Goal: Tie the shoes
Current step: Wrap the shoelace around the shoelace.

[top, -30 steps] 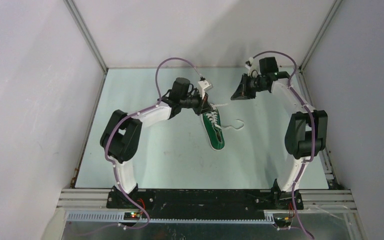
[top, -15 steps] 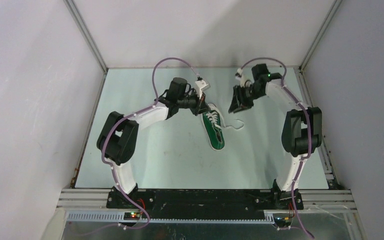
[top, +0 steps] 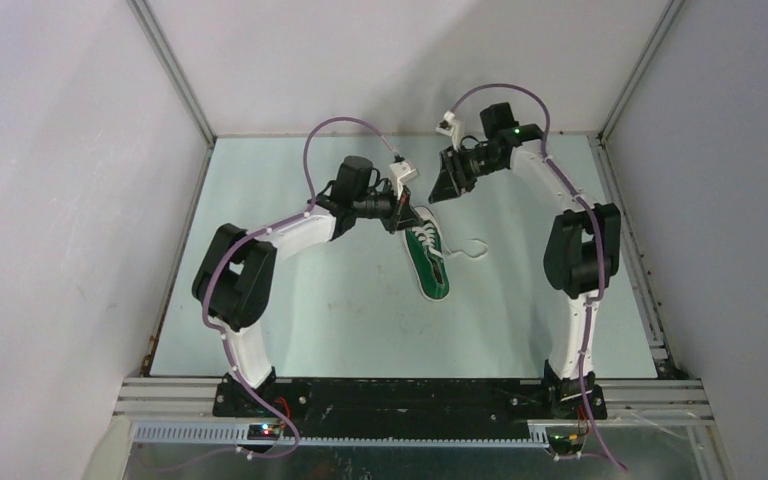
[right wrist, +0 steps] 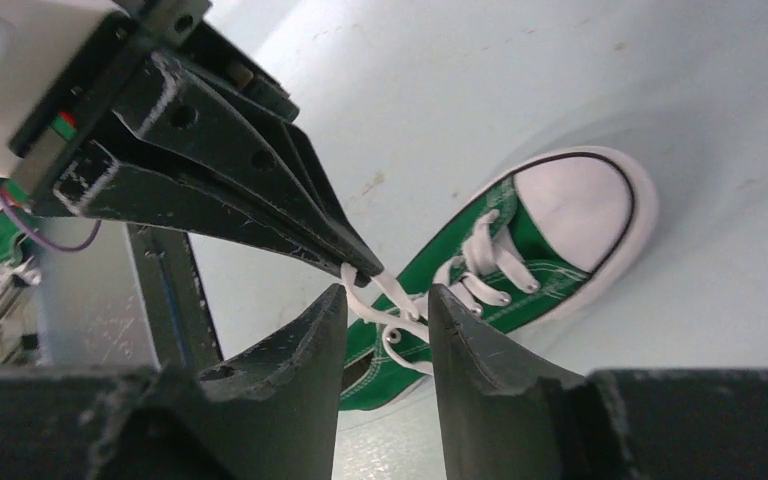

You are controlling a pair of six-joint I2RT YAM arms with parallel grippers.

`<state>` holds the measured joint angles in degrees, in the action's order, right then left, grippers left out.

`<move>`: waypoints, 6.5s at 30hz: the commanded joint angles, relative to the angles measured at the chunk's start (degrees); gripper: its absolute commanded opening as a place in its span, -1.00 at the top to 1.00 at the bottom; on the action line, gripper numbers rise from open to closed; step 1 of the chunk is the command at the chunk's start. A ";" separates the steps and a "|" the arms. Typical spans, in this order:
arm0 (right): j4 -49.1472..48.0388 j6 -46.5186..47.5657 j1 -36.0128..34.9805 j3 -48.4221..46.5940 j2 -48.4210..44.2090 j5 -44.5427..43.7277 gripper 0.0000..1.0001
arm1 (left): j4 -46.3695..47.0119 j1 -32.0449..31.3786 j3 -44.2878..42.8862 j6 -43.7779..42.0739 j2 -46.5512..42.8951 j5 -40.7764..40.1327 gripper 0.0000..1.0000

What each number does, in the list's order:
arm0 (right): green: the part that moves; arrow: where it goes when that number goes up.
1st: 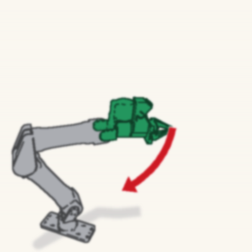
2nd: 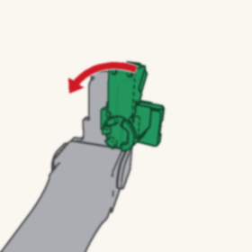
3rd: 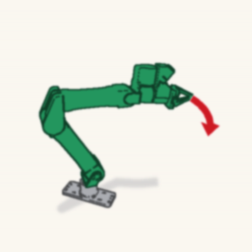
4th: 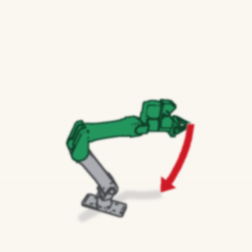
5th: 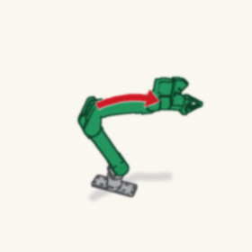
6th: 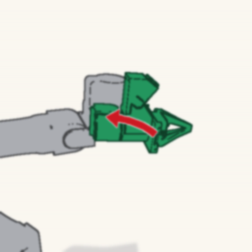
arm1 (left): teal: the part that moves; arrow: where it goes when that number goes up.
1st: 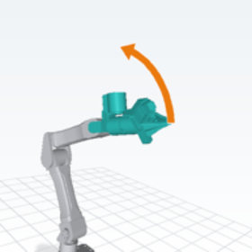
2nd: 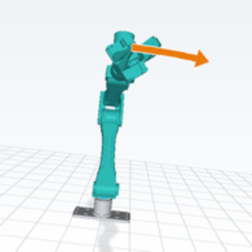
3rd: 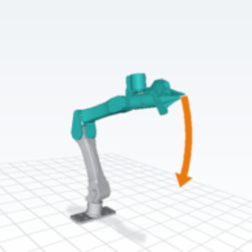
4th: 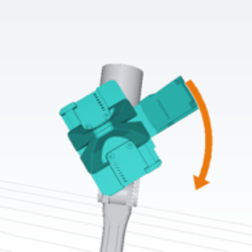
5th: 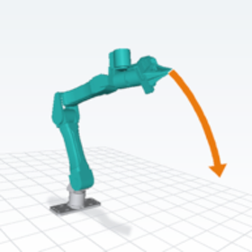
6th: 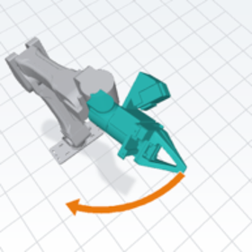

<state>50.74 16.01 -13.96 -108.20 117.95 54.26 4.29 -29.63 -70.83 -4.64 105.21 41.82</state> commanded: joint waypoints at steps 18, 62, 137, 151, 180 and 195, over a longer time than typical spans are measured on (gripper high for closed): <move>6.05 8.19 -2.67 0.05 3.70 6.35 0.33 | 10.04 1.61 1.57 8.76 -0.35 5.69 0.87; -21.61 -40.21 0.13 16.06 -4.70 5.64 1.00 | 18.87 -1.93 10.66 21.45 -5.78 -15.73 -0.05; -13.88 -46.54 -1.84 15.19 -9.79 -13.59 1.00 | 17.10 -5.46 6.99 26.43 0.04 -19.84 0.11; -12.77 -55.39 -3.31 13.01 -8.68 -22.47 1.00 | 19.29 -8.27 7.96 28.14 -0.79 -21.45 0.04; -13.65 -55.68 -3.12 14.25 -9.77 -22.34 1.00 | 17.54 -8.21 3.28 34.65 3.77 -22.37 0.36; -13.95 -55.56 -2.83 14.08 -9.85 -22.30 1.00 | 10.66 -7.80 1.11 33.43 4.70 -23.45 0.55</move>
<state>38.00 -39.07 -17.02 -92.62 110.52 32.08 16.36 -37.80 -68.47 30.00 110.28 18.17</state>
